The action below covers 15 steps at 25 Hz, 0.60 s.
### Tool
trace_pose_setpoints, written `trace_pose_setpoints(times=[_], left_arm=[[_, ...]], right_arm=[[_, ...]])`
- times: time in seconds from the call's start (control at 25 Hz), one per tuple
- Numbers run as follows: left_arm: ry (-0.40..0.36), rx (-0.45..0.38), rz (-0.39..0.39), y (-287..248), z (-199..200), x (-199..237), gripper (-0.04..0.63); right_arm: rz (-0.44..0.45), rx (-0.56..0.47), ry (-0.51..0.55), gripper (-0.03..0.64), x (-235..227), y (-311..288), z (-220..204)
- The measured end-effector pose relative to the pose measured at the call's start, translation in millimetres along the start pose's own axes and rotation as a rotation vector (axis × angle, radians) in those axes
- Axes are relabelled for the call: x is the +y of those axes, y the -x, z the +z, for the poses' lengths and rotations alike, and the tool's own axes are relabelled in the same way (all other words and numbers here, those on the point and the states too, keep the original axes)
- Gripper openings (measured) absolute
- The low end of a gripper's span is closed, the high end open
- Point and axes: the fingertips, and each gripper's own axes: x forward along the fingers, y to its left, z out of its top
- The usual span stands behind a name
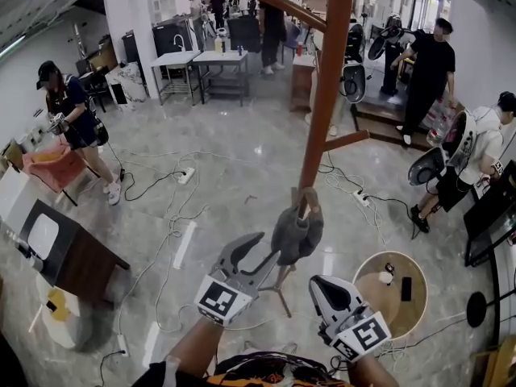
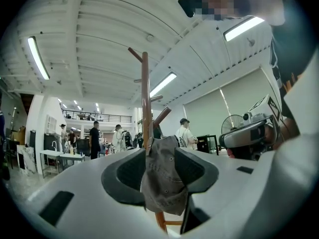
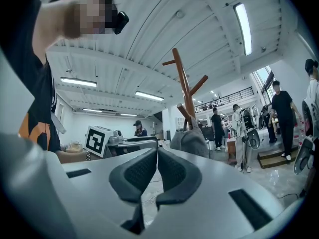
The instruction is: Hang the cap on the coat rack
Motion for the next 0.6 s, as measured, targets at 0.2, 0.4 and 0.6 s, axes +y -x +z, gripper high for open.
trace_pose_setpoints(times=[0.2,0.4,0.6], left_arm=[[-0.015,0.004,-0.04,6,4,-19,0.195],[0.008,-0.019,-0.035,23,12,-19,0.186],[0.008,-0.015,-0.054,35,19,-32,0.165]], right_arm=[[0.004,0.002,0.0,0.021,-2,-1,-1],[0.009,0.001,0.0,0.021,4,-6,-5],[0.013,-0.002,0.002,0.021,4,-3,-2]])
